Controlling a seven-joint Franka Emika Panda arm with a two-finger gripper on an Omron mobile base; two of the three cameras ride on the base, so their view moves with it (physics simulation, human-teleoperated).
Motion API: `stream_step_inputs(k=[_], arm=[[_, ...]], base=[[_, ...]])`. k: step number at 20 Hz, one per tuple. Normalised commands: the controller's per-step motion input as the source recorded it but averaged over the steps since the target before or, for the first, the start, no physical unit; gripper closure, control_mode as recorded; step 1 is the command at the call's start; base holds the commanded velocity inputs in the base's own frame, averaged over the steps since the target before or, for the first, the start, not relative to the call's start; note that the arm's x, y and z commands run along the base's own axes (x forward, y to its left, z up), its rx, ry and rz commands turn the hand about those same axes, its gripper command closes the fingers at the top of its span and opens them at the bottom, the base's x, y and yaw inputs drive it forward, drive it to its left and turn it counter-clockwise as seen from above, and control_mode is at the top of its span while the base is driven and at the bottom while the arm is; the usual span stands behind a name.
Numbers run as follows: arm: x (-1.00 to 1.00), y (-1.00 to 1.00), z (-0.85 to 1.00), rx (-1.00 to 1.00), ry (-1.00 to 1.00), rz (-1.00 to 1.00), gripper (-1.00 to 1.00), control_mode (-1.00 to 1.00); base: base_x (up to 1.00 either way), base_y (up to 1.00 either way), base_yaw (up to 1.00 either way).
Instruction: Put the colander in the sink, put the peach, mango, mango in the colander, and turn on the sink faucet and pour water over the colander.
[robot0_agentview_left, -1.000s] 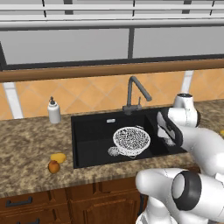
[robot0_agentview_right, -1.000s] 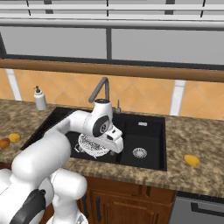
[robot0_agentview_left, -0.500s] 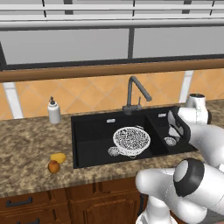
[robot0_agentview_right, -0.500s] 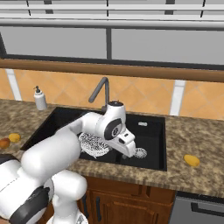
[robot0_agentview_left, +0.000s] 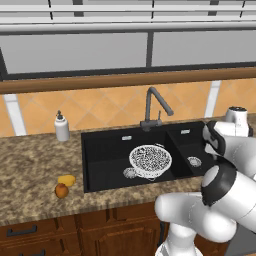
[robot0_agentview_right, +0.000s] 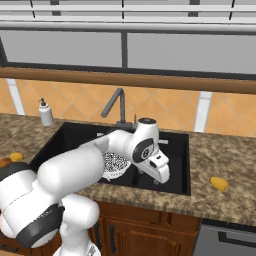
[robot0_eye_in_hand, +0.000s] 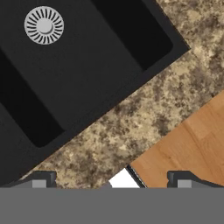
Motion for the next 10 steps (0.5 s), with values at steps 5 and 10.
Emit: stream_step_inputs(k=[5, 10], arm=[[0.10, -0.44, 0.00, 0.00, 0.00, 0.11, -1.00, -1.00], [0.03, -0.39, 0.00, 0.00, 0.00, 0.21, -1.00, -1.00]], base=[[0.00, 0.00, 0.00], [0.00, 0.00, 0.00]])
